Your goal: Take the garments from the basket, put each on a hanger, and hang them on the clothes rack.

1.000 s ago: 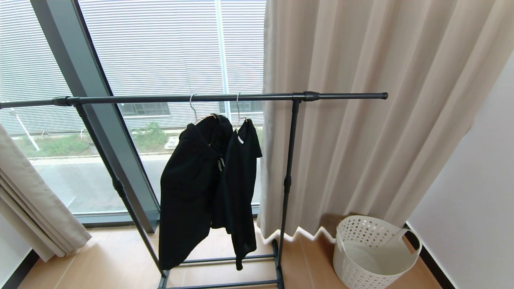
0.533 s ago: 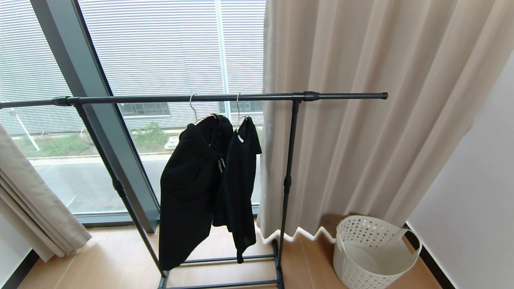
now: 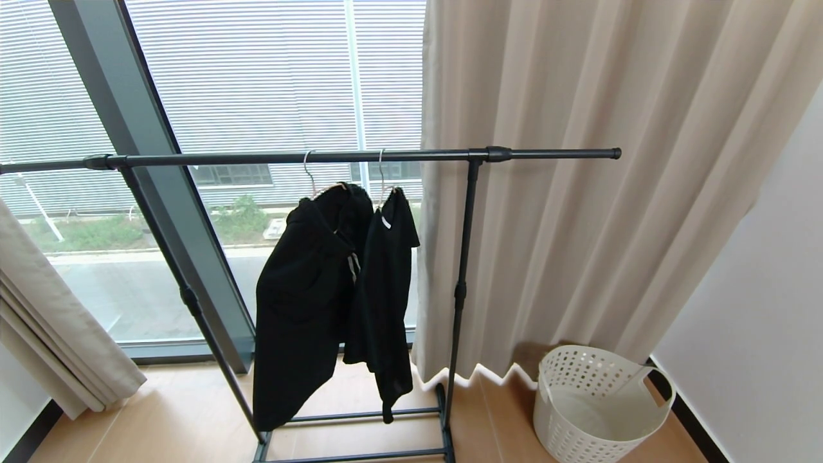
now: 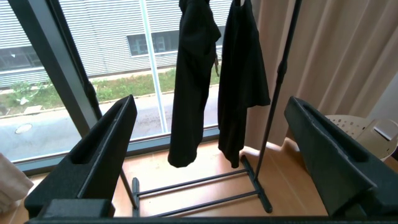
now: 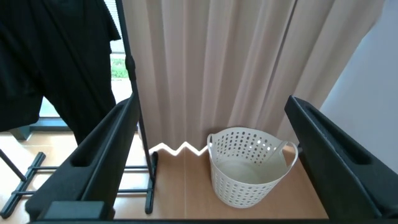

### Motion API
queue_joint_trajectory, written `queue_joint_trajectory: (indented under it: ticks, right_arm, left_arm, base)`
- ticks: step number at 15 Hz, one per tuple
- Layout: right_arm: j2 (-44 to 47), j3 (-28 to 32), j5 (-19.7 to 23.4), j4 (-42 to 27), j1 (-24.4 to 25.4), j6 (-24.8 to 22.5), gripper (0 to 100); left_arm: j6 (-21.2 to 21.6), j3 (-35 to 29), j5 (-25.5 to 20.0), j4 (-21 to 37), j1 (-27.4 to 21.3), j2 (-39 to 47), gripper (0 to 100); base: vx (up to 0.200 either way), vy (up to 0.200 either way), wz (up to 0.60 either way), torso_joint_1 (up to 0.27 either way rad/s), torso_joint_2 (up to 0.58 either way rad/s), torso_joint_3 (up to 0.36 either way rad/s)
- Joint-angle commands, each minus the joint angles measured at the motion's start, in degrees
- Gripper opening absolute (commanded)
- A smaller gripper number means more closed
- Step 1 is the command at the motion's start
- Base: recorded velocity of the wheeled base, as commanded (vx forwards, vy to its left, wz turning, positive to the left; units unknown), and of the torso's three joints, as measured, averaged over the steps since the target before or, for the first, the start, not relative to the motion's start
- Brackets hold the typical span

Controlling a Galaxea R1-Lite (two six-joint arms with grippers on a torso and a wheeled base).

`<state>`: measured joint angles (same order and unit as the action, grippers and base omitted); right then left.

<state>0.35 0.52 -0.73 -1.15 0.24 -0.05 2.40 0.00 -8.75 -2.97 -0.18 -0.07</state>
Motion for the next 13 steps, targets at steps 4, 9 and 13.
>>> queue_joint_trajectory:
  ticks: [4, 9, 13]
  right_arm:
    - [0.0, 0.0, 0.0, 0.1, 0.0, 0.0, 100]
    - [0.0, 0.0, 0.0, 0.2, 0.0, 0.1, 100]
    - [0.0, 0.0, -0.1, 0.2, 0.0, 0.4, 100]
  left_arm:
    - [0.1, 0.0, 0.0, 0.0, 0.0, 0.1, 100]
    - [0.1, 0.0, 0.0, 0.0, 0.0, 0.1, 100]
    - [0.0, 0.0, 0.0, 0.0, 0.0, 0.1, 100]
  base:
    - [0.0, 0.0, 0.0, 0.0, 0.0, 0.0]
    - [0.0, 0.0, 0.0, 0.0, 0.0, 0.0]
    - [0.0, 0.0, 0.0, 0.0, 0.0, 0.0]
